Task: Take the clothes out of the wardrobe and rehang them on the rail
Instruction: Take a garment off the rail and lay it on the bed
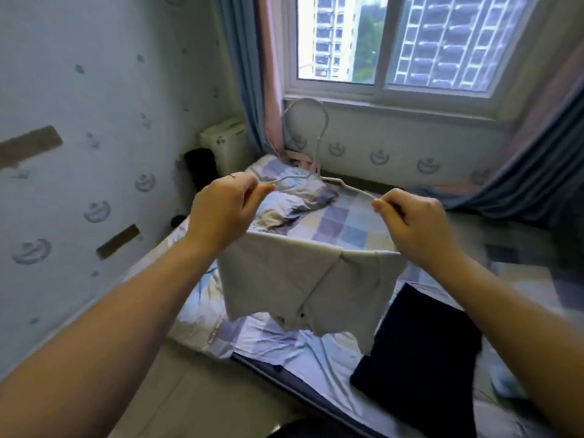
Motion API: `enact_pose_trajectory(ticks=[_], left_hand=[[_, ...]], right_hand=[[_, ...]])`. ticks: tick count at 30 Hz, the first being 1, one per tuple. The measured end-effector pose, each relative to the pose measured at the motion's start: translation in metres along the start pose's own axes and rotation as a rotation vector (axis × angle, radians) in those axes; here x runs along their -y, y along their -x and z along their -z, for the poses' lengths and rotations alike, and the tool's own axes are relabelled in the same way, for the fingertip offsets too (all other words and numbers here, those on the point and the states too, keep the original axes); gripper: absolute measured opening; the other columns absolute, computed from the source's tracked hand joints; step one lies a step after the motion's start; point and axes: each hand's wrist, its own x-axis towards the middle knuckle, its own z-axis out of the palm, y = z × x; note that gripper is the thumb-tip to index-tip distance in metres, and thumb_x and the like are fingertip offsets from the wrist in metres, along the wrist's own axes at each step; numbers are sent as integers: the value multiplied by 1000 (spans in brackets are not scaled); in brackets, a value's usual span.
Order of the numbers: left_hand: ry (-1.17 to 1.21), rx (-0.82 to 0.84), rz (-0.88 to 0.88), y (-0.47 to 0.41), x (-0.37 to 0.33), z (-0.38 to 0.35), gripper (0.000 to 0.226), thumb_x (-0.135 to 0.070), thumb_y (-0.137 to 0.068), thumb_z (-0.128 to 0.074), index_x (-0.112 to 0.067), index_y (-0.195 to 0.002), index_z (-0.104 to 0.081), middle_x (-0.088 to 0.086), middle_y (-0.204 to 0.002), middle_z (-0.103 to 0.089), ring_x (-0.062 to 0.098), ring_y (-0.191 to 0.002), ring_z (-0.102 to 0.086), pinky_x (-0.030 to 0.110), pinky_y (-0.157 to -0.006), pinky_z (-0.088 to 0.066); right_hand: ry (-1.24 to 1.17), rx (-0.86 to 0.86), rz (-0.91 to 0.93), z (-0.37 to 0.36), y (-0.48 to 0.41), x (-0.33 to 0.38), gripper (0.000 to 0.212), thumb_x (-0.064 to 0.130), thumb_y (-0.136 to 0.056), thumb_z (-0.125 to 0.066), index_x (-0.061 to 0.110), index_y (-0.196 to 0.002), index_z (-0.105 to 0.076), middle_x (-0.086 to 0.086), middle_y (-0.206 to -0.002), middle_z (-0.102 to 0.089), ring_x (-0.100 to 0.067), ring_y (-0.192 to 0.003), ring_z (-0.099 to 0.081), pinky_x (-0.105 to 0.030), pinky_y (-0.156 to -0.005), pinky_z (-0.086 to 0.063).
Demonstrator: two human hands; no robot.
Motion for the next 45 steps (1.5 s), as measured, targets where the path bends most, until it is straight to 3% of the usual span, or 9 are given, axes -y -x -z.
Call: enact_pose_trajectory(ticks=[3,7,9,17,23,25,30,36,45], left_hand=[[117,67,-85,-26,-24,-68,48,-51,-99,-52,-16,-68,-48,-4,-62,-45,22,-57,-45,38,-50,-40],[247,206,-166,-64,-51,-149,56,-65,-98,-35,-18,-70,-50,-2,-64,-52,22,-60,-52,35,-53,-41],[297,251,-176,-80,-63,-188,50,-61,-98,-40,-21,-70,-47,-6,-62,-48,19,-58,-49,33,-52,-38],[389,673,-83,-83,-110,-355,45,-50,-99,-51,-16,-69,-51,-2,-61,-51,25,-60,-52,38,-55,-46],[395,846,-5,-66,-152,-453,45,-54,-97,-51,-17,-72,-53,-5,-62,-51,26,-64,-53,36,-58,-44],[392,871,22,-58,-163,-491,46,-56,-96,-51,-17,-72,-53,-5,-63,-53,26,-65,-54,36,-59,-46],[370,920,16,-45,-179,-583,42,-56,-95,-53,-18,-78,-59,-6,-63,-54,26,-69,-55,36,-62,-45],[358,900,51,-19,-189,-712,43,-55,-97,-52,-14,-88,-65,5,-81,-67,30,-80,-59,42,-73,-52],[298,877,72,15,-191,-877,42,-50,-99,-52,-11,-95,-66,12,-91,-69,34,-91,-59,42,-79,-48]], right_hand=[[86,-14,-134,23,20,-48,42,49,-97,-44,14,-84,-65,1,-68,-62,-18,-60,-56,-42,-56,-49],[186,-21,-278,44,26,-107,30,41,-97,-52,17,-81,-63,4,-66,-59,-17,-59,-54,-40,-54,-48],[226,-18,-318,45,25,-139,28,38,-97,-53,17,-81,-64,3,-65,-59,-17,-57,-53,-39,-52,-47],[250,159,-727,12,83,-266,26,38,-97,-51,22,-79,-60,10,-61,-53,-16,-59,-52,-42,-55,-48],[241,237,-935,-7,137,-347,27,36,-98,-50,19,-81,-61,10,-65,-55,-22,-65,-53,-36,-56,-40],[245,262,-961,-15,152,-378,21,32,-98,-50,20,-85,-62,10,-70,-54,-21,-69,-51,-33,-59,-35],[234,257,-1001,-48,193,-455,14,23,-98,-50,21,-93,-62,2,-86,-63,-25,-84,-57,-38,-71,-45],[208,186,-1104,-109,233,-559,18,24,-98,-51,19,-95,-69,-4,-95,-70,-27,-91,-60,-39,-81,-49],[264,193,-1165,-193,276,-696,20,26,-97,-50,18,-97,-68,-9,-94,-69,-34,-94,-60,-42,-78,-50]])
